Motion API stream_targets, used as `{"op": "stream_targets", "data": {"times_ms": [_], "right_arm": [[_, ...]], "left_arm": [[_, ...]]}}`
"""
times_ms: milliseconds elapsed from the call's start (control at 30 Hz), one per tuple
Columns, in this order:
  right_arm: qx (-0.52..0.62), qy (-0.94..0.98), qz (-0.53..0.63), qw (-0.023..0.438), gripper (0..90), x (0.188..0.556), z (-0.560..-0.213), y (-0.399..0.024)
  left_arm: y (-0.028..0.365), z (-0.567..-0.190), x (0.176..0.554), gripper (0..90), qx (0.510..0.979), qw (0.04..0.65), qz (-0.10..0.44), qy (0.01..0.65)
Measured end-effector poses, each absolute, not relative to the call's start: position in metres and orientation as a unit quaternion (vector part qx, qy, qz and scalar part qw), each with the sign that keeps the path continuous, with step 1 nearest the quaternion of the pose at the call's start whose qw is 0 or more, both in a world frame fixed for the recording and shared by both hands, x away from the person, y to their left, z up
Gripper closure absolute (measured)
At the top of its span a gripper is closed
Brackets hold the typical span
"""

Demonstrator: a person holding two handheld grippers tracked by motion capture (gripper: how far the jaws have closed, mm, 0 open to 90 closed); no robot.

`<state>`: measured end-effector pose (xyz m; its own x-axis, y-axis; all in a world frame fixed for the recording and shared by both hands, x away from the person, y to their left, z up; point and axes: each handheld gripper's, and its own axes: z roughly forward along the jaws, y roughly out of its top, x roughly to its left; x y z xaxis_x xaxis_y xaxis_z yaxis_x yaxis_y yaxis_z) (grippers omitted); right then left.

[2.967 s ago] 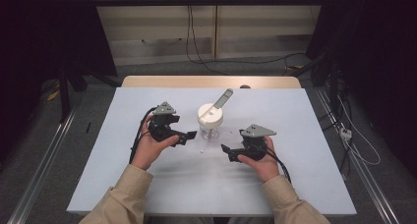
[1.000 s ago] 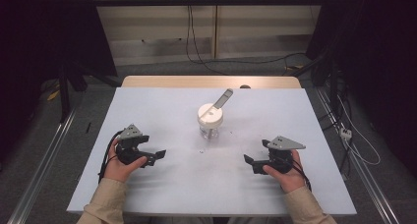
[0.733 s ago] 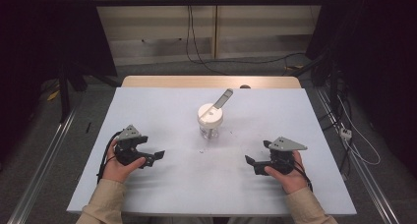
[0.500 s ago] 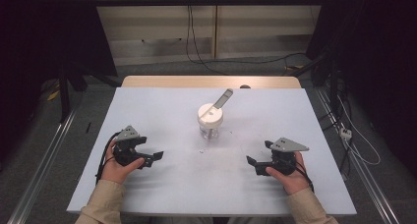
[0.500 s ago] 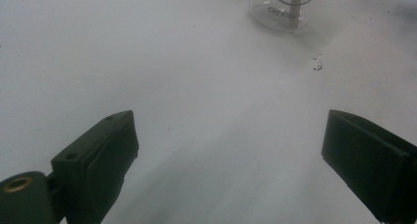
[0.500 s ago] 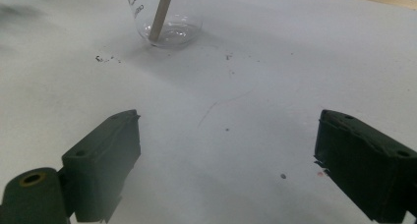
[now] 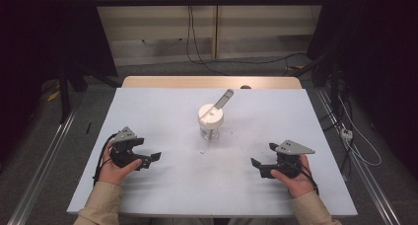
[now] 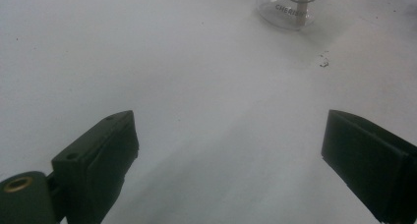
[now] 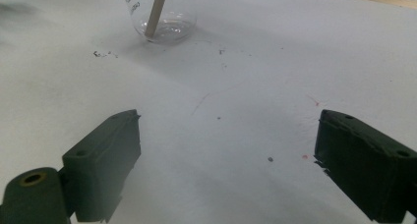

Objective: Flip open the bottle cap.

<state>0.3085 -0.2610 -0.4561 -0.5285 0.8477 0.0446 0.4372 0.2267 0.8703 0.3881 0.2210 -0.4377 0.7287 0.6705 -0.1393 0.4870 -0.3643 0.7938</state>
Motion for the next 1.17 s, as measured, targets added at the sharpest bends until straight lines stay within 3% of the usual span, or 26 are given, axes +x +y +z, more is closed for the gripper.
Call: {"op": "stream_targets", "data": {"times_ms": [1167], "right_arm": [[0.441,0.745,0.443,0.233,10.2,0.300,-0.458,-0.278]], "left_arm": [[0.224,-0.439,0.386,6.9,0.820,0.438,0.108,0.352]]}}
